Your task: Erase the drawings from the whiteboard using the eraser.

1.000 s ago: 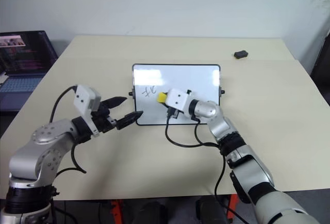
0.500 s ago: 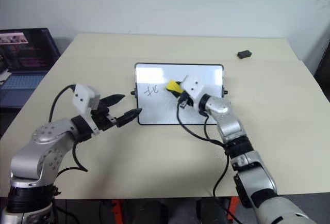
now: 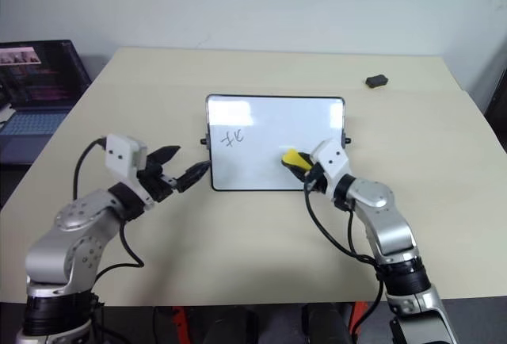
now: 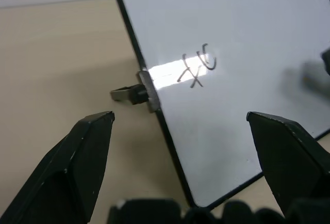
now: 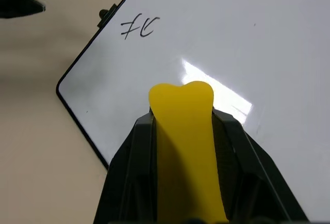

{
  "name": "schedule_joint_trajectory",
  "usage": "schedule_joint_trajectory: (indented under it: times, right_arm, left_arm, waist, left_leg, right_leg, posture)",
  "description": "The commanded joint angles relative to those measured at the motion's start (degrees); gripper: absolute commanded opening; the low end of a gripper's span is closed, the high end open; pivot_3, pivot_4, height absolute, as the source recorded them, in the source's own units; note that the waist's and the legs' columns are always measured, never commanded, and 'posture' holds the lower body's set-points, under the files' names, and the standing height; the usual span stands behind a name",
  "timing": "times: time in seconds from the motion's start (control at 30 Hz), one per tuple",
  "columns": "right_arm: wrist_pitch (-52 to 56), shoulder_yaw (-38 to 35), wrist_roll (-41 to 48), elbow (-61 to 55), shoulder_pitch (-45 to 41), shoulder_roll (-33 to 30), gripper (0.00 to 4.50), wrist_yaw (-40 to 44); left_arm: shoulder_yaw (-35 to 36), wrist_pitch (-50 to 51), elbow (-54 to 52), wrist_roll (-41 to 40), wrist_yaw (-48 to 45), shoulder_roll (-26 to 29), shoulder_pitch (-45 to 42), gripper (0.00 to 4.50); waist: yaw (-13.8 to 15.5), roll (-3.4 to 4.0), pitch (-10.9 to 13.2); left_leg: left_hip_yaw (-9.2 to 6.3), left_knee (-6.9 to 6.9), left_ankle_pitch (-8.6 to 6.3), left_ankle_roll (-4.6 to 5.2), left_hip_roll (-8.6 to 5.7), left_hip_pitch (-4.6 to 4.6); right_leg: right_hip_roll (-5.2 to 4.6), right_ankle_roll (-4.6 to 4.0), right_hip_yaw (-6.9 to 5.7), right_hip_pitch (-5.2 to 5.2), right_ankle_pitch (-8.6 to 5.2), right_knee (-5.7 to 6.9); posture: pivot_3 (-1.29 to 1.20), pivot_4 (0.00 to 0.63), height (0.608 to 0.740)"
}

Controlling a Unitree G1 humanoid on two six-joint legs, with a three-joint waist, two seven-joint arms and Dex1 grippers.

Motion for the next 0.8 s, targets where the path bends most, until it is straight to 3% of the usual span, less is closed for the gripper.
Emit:
schedule_joint_trajectory:
  times: [0.03, 0.3, 0.57, 0.8]
  right_arm:
    - [2.41, -1.78, 1.57, -4.65, 1.95, -0.99, 1.1, -1.28]
    - [-1.69, -0.01, -0.12, -4.56, 2.04, -2.58, 1.09, -0.99]
    - [-14.33, 6.31, -5.41, 6.35, -10.02, 2.24, 1.09, -1.76]
    - [-20.84, 7.7, -14.98, 26.24, -23.91, 6.77, 1.09, -11.96]
  left_arm:
    - [1.53, -1.82, -3.76, 0.64, 0.87, 0.08, 1.66, 4.5]
    - [1.49, -2.6, -4.42, 2.01, 2.99, 0.06, 1.42, 4.5]
    - [1.33, -2.22, -4.47, 2.82, 5.27, -0.22, 0.88, 4.5]
    - [2.02, -2.6, -4.07, 2.99, 4.91, 0.55, 1.75, 4.5]
  waist:
    - [0.06, 0.0, 0.0]
    - [0.0, -0.01, -0.01]
    - [-0.04, -0.02, -0.01]
    - [0.03, -0.03, -0.02]
  left_leg:
    - [0.01, 0.0, 0.0, 0.0, 0.0, 0.0]
    - [0.01, 0.04, 0.0, 0.0, -0.01, 0.02]
    - [0.01, 0.05, 0.01, -0.01, 0.0, 0.05]
    - [0.05, 0.05, 0.02, -0.03, -0.01, 0.03]
  right_leg:
    - [0.0, 0.0, 0.01, 0.0, 0.0, -0.01]
    - [0.01, 0.0, 0.01, 0.03, 0.0, 0.02]
    - [0.03, 0.0, -0.02, 0.03, 0.0, 0.04]
    - [0.01, 0.0, 0.01, 0.0, 0.02, 0.02]
  posture:
    - [0.0, 0.15, 0.74]
    - [0.0, 0.15, 0.74]
    - [0.0, 0.15, 0.74]
    - [0.0, 0.15, 0.74]
